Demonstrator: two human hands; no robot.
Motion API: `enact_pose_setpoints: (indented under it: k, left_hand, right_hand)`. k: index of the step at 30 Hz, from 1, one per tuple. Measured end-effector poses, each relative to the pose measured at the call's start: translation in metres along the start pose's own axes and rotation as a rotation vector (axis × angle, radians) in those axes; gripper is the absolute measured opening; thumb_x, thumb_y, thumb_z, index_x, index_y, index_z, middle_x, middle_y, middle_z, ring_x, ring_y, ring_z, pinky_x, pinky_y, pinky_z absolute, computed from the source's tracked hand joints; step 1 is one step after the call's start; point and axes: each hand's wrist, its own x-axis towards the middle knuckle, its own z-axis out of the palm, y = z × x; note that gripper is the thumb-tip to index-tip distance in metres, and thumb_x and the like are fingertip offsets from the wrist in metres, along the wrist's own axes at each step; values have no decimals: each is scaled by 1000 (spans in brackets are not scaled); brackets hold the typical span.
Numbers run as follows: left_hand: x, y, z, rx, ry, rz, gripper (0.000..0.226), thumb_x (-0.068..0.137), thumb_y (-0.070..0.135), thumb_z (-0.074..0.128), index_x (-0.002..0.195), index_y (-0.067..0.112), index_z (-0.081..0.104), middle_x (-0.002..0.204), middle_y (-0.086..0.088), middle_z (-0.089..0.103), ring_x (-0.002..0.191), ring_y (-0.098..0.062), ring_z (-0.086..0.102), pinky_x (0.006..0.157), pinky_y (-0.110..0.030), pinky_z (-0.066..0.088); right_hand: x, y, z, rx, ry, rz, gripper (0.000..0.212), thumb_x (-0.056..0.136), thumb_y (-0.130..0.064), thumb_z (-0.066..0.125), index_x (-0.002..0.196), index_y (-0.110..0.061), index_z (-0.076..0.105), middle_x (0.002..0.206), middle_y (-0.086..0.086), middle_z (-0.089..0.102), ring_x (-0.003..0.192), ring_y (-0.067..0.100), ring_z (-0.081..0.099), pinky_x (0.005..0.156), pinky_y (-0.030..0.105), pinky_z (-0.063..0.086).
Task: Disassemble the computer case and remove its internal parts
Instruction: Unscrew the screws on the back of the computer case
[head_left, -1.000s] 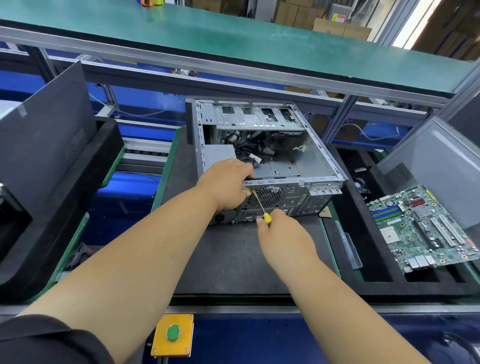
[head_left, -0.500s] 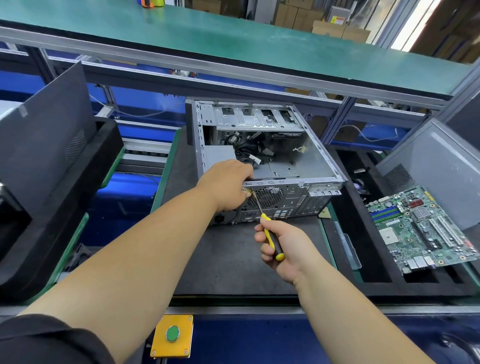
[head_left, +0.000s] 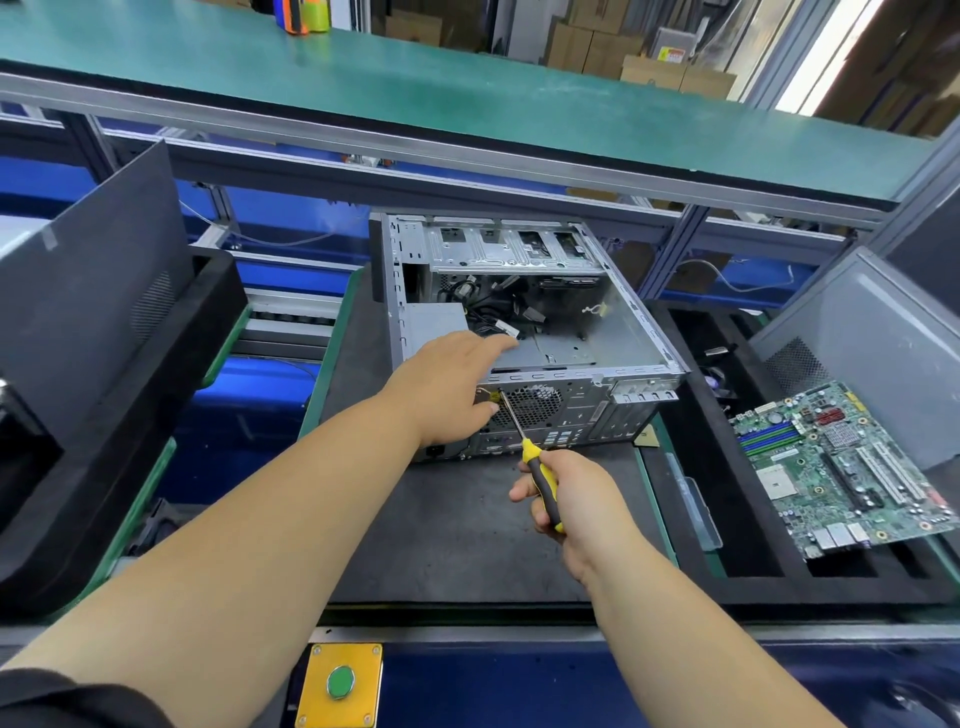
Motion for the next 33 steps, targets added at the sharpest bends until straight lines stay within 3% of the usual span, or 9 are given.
enact_pose_setpoints:
  k: [3, 6, 9, 12, 14, 18, 23, 28, 33]
  left_hand:
    - [-17, 11, -3, -188, 256, 24, 53, 86, 26, 63, 136, 25, 46, 132, 7, 51, 126, -13, 39, 106, -29, 34]
    - [-37, 35, 4, -481, 410, -194, 19, 83, 26, 56, 100, 35, 58, 96, 17, 63, 87, -2, 54, 77, -21, 45]
    - [-38, 52, 14, -839, 270, -594, 13, 83, 23, 57, 81, 30, 66, 78, 12, 71, 75, -9, 63, 71, -28, 51]
    - [-29, 57, 21, -1231, 98, -974, 13, 93, 19, 57, 94, 17, 69, 84, 6, 73, 78, -13, 64, 68, -26, 47]
    - [-25, 59, 24, -1494, 48, -1113, 16, 95, 23, 56, 100, 14, 68, 88, 4, 72, 76, -9, 64, 62, -21, 45]
    - [-19, 60, 31, -1673, 145, -1155, 14, 94, 28, 60, 91, 18, 69, 87, 7, 73, 77, -4, 65, 58, -17, 46]
    - [-14, 63, 34, -1705, 216, -1162, 11, 93, 27, 61, 91, 18, 69, 79, 10, 73, 73, -2, 66, 51, -12, 44]
    - [-12, 64, 34, -1708, 242, -1167, 14, 92, 31, 65, 90, 17, 68, 81, 9, 74, 74, -3, 66, 55, -14, 44]
    - [-8, 67, 34, -1673, 302, -1173, 17, 91, 33, 66, 87, 16, 68, 76, 8, 74, 59, -1, 64, 48, -13, 42]
  right_hand:
    - [0, -3, 1, -61, 4, 2, 23, 99, -20, 40, 95, -12, 61, 51, -1, 62, 40, 15, 33, 50, 27, 30]
    - [3, -1, 1, -108, 0, -1, 21, 98, -21, 41, 95, -13, 60, 51, -2, 62, 40, 15, 34, 53, 28, 32]
    - [8, 4, 1, -124, 22, -33, 20, 94, -20, 42, 97, -13, 60, 52, -2, 63, 46, 17, 36, 58, 31, 33]
    - [12, 10, 0, -167, 50, -90, 20, 90, -21, 42, 97, -16, 60, 55, -4, 66, 46, 17, 39, 66, 33, 38]
    - [13, 14, -4, -193, 64, -163, 19, 88, -22, 42, 95, -18, 60, 61, -3, 69, 47, 16, 41, 64, 30, 40]
    - [11, 22, -11, -236, 63, -288, 15, 91, -26, 46, 93, -21, 60, 69, -5, 72, 51, 12, 46, 52, 26, 39]
    - [7, 25, -19, -248, 89, -385, 14, 93, -27, 47, 89, -21, 59, 70, -7, 71, 58, 14, 47, 58, 31, 41]
    - [12, 10, -31, -293, 102, -515, 11, 97, -23, 45, 91, -26, 54, 67, -9, 67, 52, 7, 52, 61, 30, 45]
    - [29, -37, -39, -460, 63, -707, 10, 90, -31, 60, 92, -23, 55, 90, 0, 57, 76, 18, 52, 65, 32, 38]
